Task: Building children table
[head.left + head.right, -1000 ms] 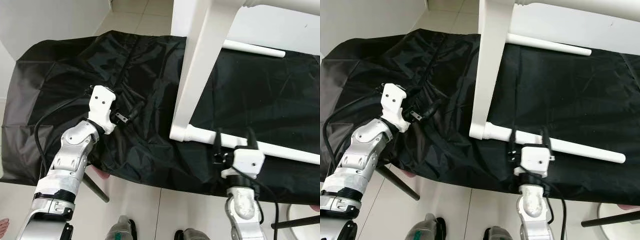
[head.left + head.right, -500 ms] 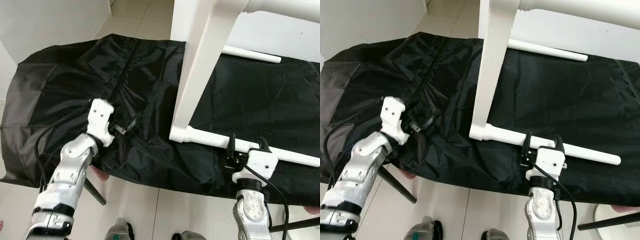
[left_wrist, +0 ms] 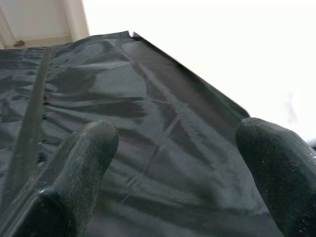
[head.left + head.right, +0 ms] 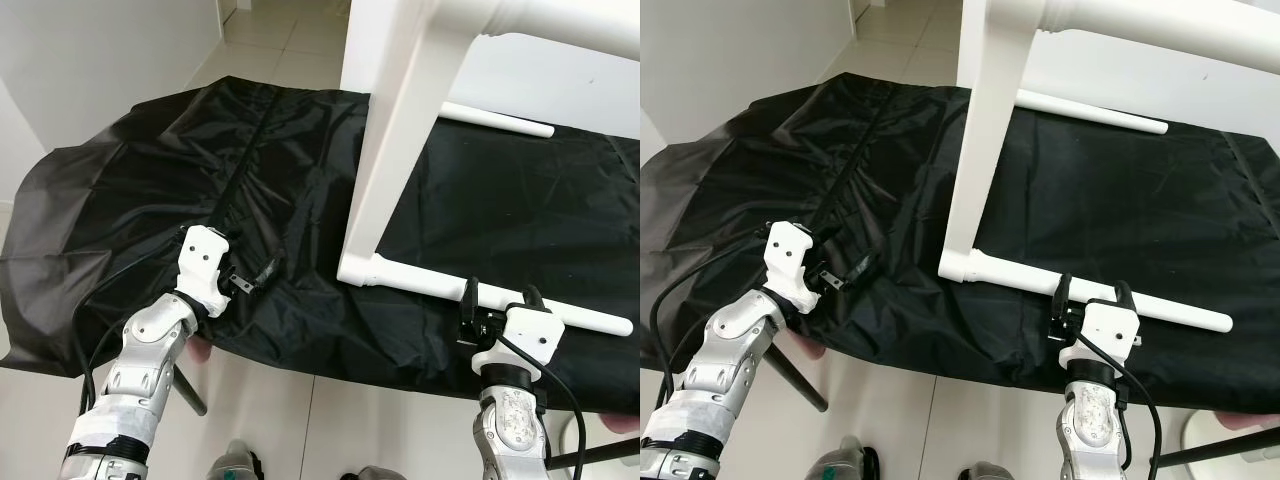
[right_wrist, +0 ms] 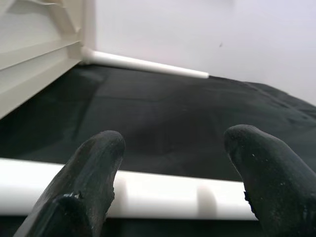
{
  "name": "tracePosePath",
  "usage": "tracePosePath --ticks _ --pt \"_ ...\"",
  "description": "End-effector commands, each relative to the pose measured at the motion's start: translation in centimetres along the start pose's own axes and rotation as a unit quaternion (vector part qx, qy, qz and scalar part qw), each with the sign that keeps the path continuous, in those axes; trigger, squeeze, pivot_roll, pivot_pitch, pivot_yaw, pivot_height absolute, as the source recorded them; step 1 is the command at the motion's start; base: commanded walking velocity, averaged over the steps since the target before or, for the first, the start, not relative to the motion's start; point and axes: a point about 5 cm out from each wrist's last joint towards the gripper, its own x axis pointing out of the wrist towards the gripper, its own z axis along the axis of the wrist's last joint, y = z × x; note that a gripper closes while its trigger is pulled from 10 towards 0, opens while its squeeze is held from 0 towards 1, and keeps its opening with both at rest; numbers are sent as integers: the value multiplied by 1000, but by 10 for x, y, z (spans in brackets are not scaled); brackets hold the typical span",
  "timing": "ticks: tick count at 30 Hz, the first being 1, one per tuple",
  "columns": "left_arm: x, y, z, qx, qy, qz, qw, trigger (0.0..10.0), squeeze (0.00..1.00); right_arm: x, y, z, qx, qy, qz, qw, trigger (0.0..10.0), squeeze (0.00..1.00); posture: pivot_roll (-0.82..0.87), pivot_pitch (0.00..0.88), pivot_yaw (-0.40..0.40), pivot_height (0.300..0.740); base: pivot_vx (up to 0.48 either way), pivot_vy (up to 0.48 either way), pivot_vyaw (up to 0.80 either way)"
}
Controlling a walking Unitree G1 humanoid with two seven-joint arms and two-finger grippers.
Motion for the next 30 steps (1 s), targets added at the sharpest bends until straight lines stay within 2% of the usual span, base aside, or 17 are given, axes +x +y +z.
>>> tracePosePath --ticks 1,20,22,25,30 --pt "0 -1 0 1 -2 16 1000 10000 0 0 -3 1 -8 1 -3 1000 10000 0 61 66 -52 740 0 -259 0" --pt "-2 -2 1 -3 -5 21 1000 10000 0 -3 -5 1 -18 10 -4 1000 10000 0 49 91 -50 740 0 -343 0" --pt "-6 2 5 5 -8 29 1000 10000 0 -5 -5 2 -20 9 3 1000 10000 0 48 96 -45 740 0 -328 0" --pt "-13 7 10 -14 -18 49 999 10000 0 -7 -7 3 -22 9 11 1000 10000 0 49 100 -47 740 0 0 0" --pt "-26 11 19 13 -24 81 996 10000 0 -10 -11 0 -30 16 18 999 10000 0 69 104 -46 740 0 0 0"
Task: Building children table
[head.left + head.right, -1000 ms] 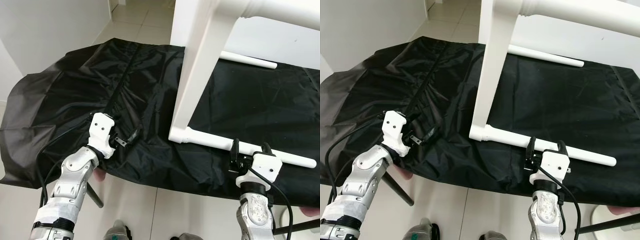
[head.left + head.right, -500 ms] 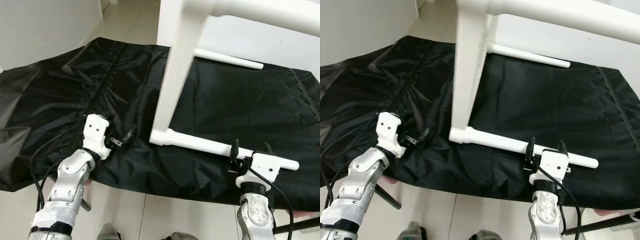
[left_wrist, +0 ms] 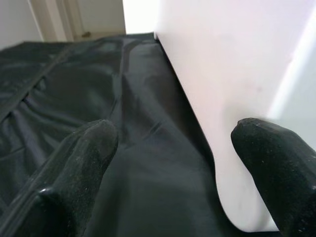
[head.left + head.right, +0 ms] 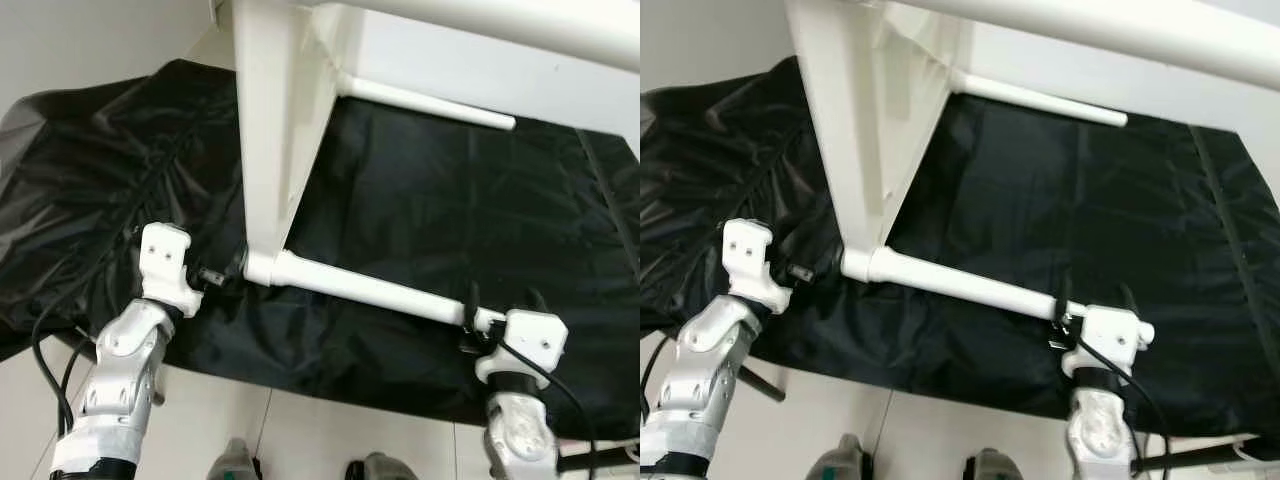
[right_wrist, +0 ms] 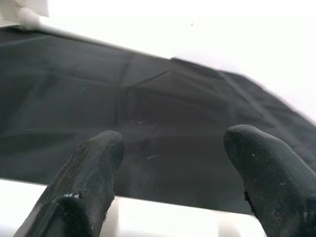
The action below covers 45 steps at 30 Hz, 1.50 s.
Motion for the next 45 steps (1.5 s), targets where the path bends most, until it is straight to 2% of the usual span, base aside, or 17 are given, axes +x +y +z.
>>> tracePosePath --ticks 1,4,7,9,10,12,13,14,16,18,20,24,28,29,31,34,45 --pt "-2 -4 5 10 -7 -14 1000 10000 0 -2 3 0 9 4 7 1000 10000 0 69 104 -46 740 0 0 0" --pt "-18 -3 11 39 -11 -33 999 10000 0 -2 7 0 9 3 20 1000 10000 0 78 106 -45 740 0 0 0" --pt "-23 0 15 37 -17 -32 999 10000 0 -3 7 0 10 4 22 1000 10000 0 97 111 -48 740 0 0 0" --pt "-30 5 21 53 -36 -22 998 10000 0 -4 8 -1 13 6 24 1000 10000 0 103 112 -50 740 0 0 0" --pt "-41 10 25 61 -43 -18 997 10000 0 -6 9 -3 17 12 29 999 10000 0 119 112 -56 740 0 0 0" --pt "-43 11 25 63 -43 -19 997 10000 0 -6 10 -4 18 13 30 999 10000 0 119 112 -56 740 0 0 0" --pt "-50 8 30 45 -45 -44 997 10000 0 -7 12 -6 21 16 39 999 10000 0 150 116 -72 740 0 0 0" --pt "-50 8 30 45 -45 -44 997 10000 0 -7 12 -6 21 16 39 999 10000 0 150 116 -72 740 0 0 0" --pt "-63 -2 38 28 -42 -96 994 10000 0 -8 16 -9 19 21 56 998 10000 0 158 118 -76 740 0 0 0" --pt "-73 -14 41 61 -35 -139 988 10000 0 -7 19 -10 18 20 70 997 10000 0 176 118 -83 740 0 0 0" --pt "-75 -17 42 61 -34 -146 987 10000 0 -6 19 -10 19 19 71 997 10000 0 188 115 -87 740 0 0 0" --pt "-76 -20 42 59 -33 -150 986 10000 0 -5 19 -11 19 19 72 997 10000 0 187 113 -88 740 0 0 0" --pt "-66 -20 42 62 -47 -109 991 10000 0 -2 19 -10 19 17 69 997 10000 0 179 110 -82 740 0 0 0" --pt "-59 -22 42 37 -56 -107 992 10000 0 -2 18 -9 18 14 66 998 10000 0 176 105 -80 740 0 0 0" --pt "-57 -22 44 55 -61 -99 992 10000 0 -2 17 -9 18 13 63 998 10000 0 167 105 -76 740 0 0 0" --pt "-56 -24 43 70 -62 -100 991 10000 0 -2 15 -9 17 12 57 998 10000 0 157 105 -66 740 0 0 0" --pt "-44 -35 38 57 -64 -139 987 10000 0 0 12 -7 14 6 33 999 10000 0 126 99 -40 740 0 0 0"
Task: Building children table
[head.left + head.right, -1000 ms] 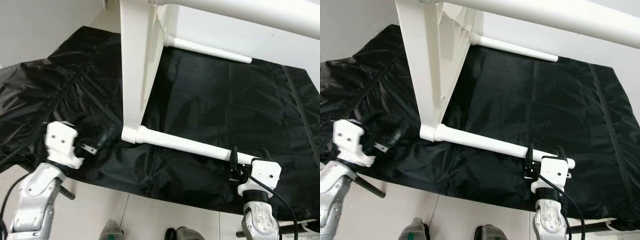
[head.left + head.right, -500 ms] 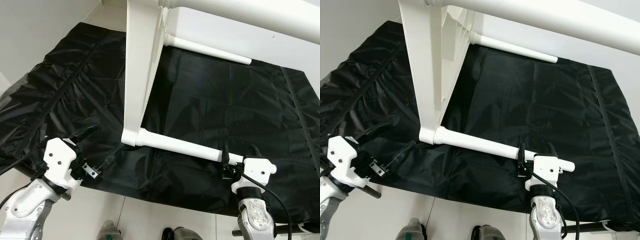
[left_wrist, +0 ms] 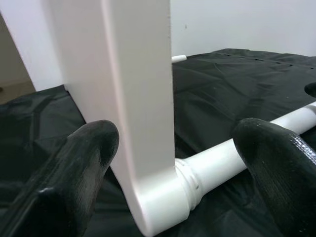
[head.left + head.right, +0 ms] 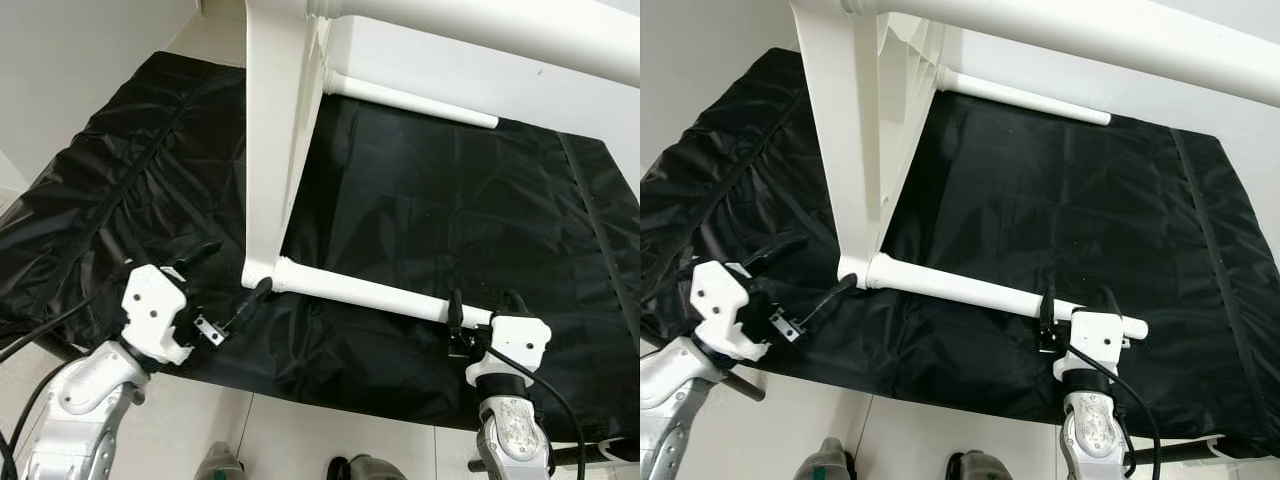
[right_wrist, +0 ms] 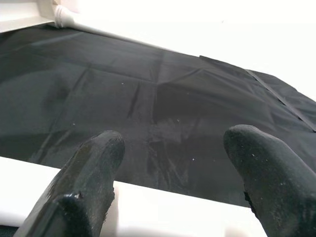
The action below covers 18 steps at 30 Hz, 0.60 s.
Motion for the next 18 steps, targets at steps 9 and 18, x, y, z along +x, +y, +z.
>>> tracePosePath --ticks 9,18 --pt "7 5 -8 -5 1 24 1000 10000 0 -4 -9 -3 -9 7 -28 1000 10000 0 115 99 -37 740 0 -114 0" --pt "6 3 -9 -7 1 29 1000 10000 0 -3 -9 -3 -10 6 -28 1000 10000 0 117 98 -42 740 0 -256 0"
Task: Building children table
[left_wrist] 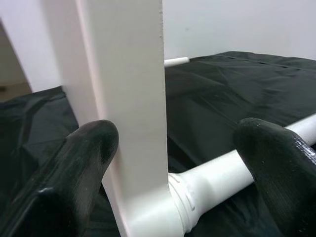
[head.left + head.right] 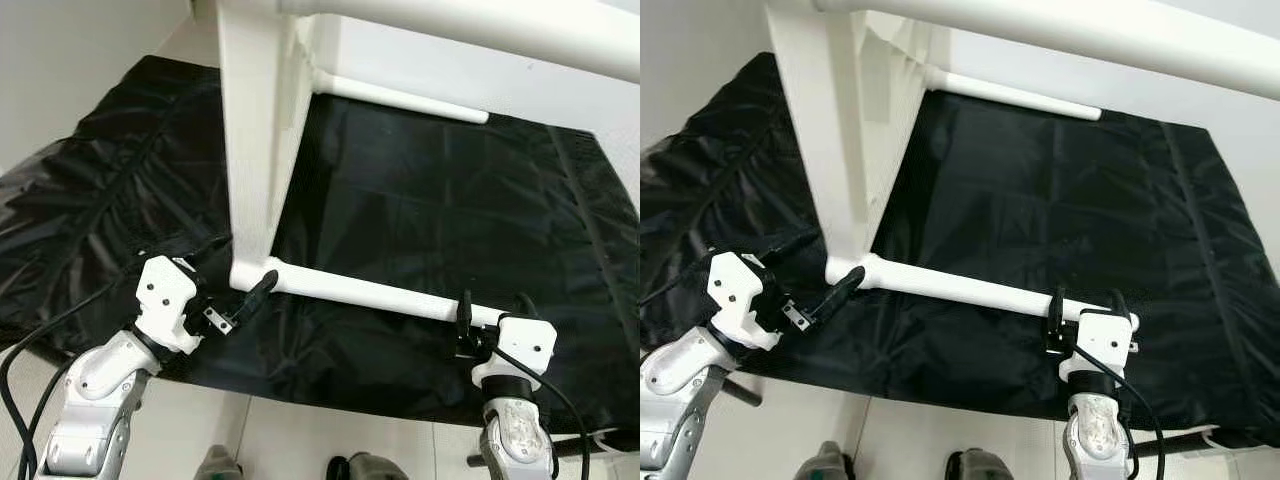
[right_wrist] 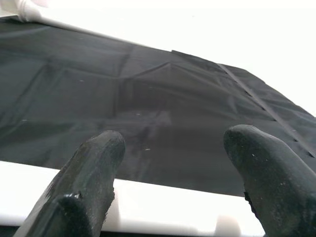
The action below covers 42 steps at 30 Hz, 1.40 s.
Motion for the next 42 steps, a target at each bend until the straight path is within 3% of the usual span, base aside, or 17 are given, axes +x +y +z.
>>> tracePosePath --ticks 1,24,28,36,42 --pt "0 -1 -1 0 0 17 1000 10000 0 -2 -1 -2 -1 3 -2 1000 10000 0 117 98 -42 740 0 -262 0" --pt "-4 -4 -5 -4 4 25 1000 10000 0 -2 1 -3 -2 5 14 1000 10000 0 129 90 -61 740 0 -274 0" --pt "-2 -4 -10 -20 14 22 999 10000 0 -1 3 -3 -2 5 16 1000 10000 0 127 86 -58 740 0 0 0" --pt "12 -1 -20 -24 38 32 998 10000 0 2 7 1 7 -3 27 1000 10000 0 108 93 -53 740 0 0 0" --pt "47 16 -41 -86 74 55 992 10000 0 11 18 10 5 -13 49 999 10000 0 79 121 -52 740 0 0 0"
